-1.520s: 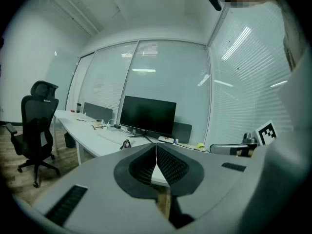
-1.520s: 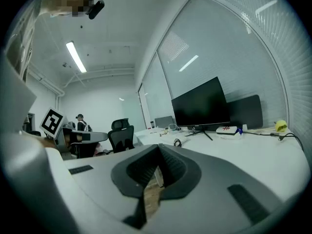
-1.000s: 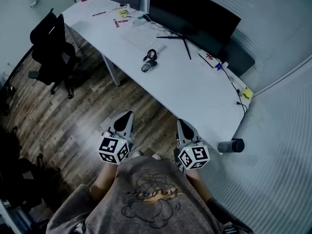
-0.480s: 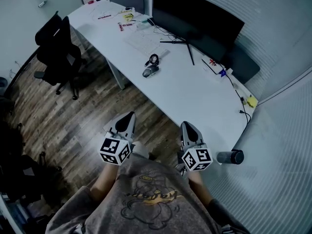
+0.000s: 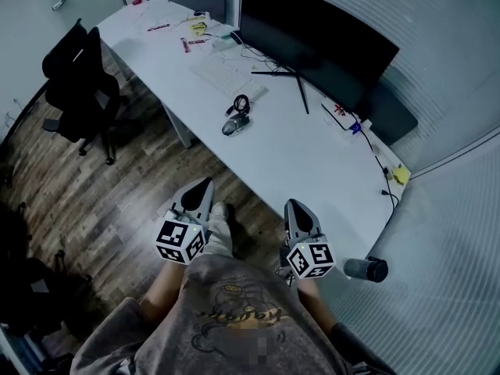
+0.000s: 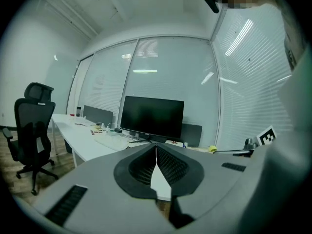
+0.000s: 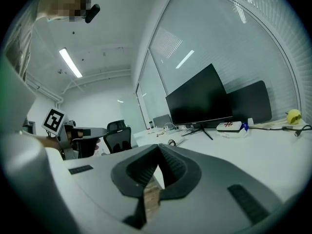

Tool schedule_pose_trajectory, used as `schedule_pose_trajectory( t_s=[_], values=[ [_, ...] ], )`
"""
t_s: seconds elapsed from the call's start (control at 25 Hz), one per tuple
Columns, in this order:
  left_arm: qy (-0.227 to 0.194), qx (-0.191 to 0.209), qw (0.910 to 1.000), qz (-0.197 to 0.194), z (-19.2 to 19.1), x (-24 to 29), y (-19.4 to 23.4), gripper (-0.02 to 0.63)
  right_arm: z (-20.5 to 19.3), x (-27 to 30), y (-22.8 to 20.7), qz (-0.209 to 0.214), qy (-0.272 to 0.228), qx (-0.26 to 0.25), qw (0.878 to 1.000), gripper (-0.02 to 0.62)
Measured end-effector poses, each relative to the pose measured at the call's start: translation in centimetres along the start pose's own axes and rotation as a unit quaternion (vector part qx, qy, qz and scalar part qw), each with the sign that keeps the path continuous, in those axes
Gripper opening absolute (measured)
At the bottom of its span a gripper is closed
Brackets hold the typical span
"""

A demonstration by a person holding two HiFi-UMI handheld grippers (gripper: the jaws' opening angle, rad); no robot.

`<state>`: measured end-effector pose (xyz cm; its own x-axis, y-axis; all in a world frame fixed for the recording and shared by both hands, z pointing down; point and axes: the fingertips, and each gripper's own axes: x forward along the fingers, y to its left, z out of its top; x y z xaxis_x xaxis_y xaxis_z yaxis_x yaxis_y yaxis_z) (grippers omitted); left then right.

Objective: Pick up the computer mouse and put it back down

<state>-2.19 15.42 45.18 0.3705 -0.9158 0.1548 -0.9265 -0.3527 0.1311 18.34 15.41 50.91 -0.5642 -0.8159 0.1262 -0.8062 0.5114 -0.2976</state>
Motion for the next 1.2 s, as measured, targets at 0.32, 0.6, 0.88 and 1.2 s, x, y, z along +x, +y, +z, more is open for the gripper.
schedule_pose_trajectory(
  t_s=[0.32, 0.6, 0.88, 1.2],
  values=[
    [0.008, -0.006, 0.9997, -0.024, 1.2, 5.6, 5.0, 0.020, 1.6, 6.8, -0.9, -0.018, 0.005, -0.008, 1.000, 0.005],
    [0.012, -0.011, 0.9981, -0.060, 3.3, 11.1, 9.7, 0.020, 3.7, 13.9, -0.9, -0.032, 0.009, -0.015, 0.999, 0.005],
    [0.024, -0.006, 0.9952, -0.094, 4.4, 15.7, 14.5, 0.020, 5.1, 20.6, -0.7, -0.050, 0.008, -0.018, 0.999, 0.006],
    [0.035, -0.006, 0.9922, -0.119, 4.7, 19.5, 17.0, 0.020, 6.0, 24.4, -1.4, -0.073, 0.007, -0.015, 0.997, 0.006]
  ],
)
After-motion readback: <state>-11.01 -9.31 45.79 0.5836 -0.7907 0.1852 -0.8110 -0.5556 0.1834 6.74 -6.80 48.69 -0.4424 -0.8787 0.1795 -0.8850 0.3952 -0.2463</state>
